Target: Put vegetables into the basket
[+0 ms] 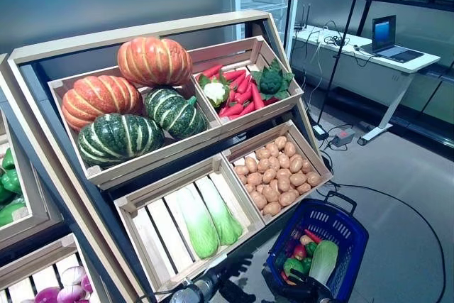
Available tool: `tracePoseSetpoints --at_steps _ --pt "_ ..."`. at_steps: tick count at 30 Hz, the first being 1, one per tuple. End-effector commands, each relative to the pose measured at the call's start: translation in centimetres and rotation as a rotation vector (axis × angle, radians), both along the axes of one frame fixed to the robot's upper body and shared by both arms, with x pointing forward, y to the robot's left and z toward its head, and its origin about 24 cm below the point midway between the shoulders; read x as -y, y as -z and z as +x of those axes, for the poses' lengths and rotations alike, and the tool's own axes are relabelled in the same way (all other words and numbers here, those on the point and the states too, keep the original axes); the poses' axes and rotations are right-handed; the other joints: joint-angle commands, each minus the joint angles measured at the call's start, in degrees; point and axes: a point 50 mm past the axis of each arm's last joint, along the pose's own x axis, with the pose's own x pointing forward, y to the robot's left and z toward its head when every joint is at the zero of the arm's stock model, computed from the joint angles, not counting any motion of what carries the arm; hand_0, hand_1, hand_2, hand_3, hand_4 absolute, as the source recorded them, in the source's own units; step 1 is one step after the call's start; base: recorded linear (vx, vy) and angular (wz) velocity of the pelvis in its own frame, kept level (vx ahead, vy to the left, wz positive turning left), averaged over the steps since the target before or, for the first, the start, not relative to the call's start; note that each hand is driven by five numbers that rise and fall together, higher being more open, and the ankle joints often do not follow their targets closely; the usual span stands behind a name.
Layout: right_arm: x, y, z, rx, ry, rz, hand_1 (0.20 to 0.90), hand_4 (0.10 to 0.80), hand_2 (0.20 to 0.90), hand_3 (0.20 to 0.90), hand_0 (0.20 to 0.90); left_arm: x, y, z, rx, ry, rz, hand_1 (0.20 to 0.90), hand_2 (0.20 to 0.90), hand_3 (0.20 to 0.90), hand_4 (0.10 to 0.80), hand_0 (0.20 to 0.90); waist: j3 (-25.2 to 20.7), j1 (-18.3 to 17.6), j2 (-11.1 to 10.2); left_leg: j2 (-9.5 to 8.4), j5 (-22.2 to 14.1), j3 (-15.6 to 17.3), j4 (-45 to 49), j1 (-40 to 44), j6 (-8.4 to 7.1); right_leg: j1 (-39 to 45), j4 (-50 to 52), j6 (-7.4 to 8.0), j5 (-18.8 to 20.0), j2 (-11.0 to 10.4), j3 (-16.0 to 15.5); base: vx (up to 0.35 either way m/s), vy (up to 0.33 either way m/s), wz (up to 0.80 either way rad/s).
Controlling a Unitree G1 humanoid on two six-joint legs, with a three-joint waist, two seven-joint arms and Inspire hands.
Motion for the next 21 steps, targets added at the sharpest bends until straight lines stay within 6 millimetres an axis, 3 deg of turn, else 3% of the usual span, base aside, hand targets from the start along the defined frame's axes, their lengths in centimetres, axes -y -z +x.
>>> tracePoseSetpoints --at_steps 1,6,9,14,21 --pt "-0.8 -1.2 4.0 0.129 0.043 0.068 0.9 0.8 0.9 0.9 0.9 0.8 -7.3 7.7 0.447 -0.082 -0.174 0.9 0.9 0.9 0.8 0.9 4.38 2.25 -0.35 -0.73 -4.73 3.41 0.55 3.5 -0.17 0.72 0.12 -2.14 1.06 0.71 -1.63 0.003 0.01 0.03" --pt "-0.5 -1.2 3.4 0.129 0.093 0.07 0.9 0.8 0.9 0.9 0.9 -1.7 -13.3 9.6 0.719 -0.192 -0.299 0.9 0.9 0.9 0.8 0.9 4.68 3.74 -0.51 -0.82 -4.91 2.38 0.55 3.38 -0.11 1.13 0.12 -2.42 0.88 0.5 -2.87 0.004 0.001 0.08" --pt "-0.4 -1.3 3.2 0.146 0.122 0.077 0.9 0.8 0.9 0.9 0.9 -2.6 -14.9 10.1 0.778 -0.232 -0.336 0.9 0.9 0.9 0.8 0.9 4.48 4.14 -0.61 -0.88 -4.81 2.0 0.55 3.2 -0.15 1.18 0.12 -2.47 0.92 0.39 -3.33 0.023 -0.002 0.1" --pt "-0.6 -2.0 3.8 0.234 0.149 0.094 0.9 0.8 0.9 0.9 0.9 -3.8 -15.3 10.5 0.821 -0.307 -0.249 0.9 0.9 0.9 0.8 0.9 4.11 3.63 -0.63 -1.04 -4.89 1.9 0.55 3.48 -0.18 1.42 0.12 -2.46 0.91 0.41 -3.31 0.052 -0.005 0.05" --pt "-1.3 -3.7 5.1 0.382 0.077 0.106 0.9 0.8 0.9 0.9 0.9 -6.2 -13.0 10.7 0.751 -0.487 0.018 0.9 0.9 0.9 0.8 0.9 4.59 2.13 -0.53 -1.11 -4.62 2.92 0.55 3.74 -0.25 1.14 0.12 -2.16 0.99 0.23 -2.73 0.031 0.007 -0.01"
